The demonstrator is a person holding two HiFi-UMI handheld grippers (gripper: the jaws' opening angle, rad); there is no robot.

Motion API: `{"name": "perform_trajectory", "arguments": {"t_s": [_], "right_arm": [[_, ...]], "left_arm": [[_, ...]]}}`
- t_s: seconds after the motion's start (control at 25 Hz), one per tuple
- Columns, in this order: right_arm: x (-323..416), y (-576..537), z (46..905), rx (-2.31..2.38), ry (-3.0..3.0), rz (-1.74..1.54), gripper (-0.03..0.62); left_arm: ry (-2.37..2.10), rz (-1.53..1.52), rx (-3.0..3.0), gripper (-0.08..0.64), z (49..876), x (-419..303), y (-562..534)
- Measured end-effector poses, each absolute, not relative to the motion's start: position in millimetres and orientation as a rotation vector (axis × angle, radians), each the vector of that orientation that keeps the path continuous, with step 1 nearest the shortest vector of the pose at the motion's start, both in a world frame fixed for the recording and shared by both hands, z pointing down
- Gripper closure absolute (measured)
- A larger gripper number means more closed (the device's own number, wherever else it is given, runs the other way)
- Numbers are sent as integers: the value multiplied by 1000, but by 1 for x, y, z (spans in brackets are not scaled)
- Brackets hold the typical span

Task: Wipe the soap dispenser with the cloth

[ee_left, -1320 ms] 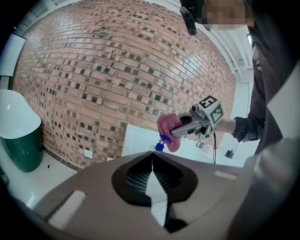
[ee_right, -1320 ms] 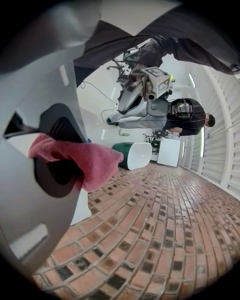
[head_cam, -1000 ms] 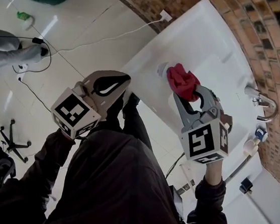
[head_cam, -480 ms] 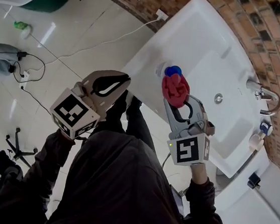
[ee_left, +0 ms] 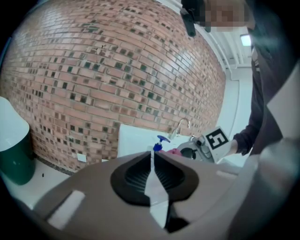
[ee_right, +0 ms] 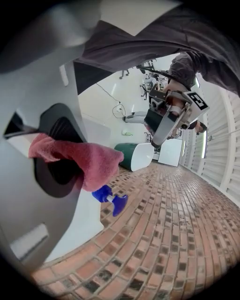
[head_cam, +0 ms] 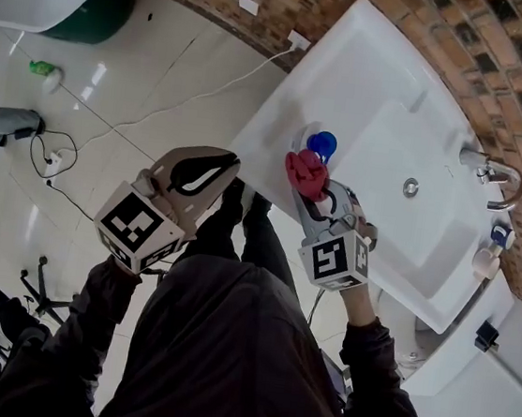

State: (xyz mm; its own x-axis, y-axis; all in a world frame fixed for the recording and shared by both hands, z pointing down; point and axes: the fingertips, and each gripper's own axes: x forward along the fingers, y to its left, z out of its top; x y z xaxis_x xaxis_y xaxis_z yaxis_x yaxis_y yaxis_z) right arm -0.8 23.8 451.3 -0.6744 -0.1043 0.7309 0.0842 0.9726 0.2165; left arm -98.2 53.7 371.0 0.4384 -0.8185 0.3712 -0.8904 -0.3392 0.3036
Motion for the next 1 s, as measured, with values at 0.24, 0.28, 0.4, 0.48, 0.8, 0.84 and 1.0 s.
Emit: {"name": "perform_trajectory", "arguments": {"t_s": [0.24,0.28,0.4,0.48,0.8,0.84,1.0], "right_arm": [[-4,23,490,-9,-2273,-231,526],[-5,24,498,-11,-2273,-212,526],[-10,23,517,-14,-2278,-118,526],[-13,22,523,-12,-2290,-21,526],[9,36,474,-29,-2396,291,526],[17,35,465,-7,-2411,328,526],[54,5,438,167,-2468,495,526]], "left_arm": [[-1423,238,2214,538,375,-97,61],[-1417,246,2214,538,376,-97,62],[-1395,270,2217,534,379,-93,61],[-1379,286,2236,519,379,-88,59],[-1245,370,2346,391,375,-58,39],[-1236,381,2360,371,373,-54,34],[-1186,444,2449,315,370,-39,10]]}}
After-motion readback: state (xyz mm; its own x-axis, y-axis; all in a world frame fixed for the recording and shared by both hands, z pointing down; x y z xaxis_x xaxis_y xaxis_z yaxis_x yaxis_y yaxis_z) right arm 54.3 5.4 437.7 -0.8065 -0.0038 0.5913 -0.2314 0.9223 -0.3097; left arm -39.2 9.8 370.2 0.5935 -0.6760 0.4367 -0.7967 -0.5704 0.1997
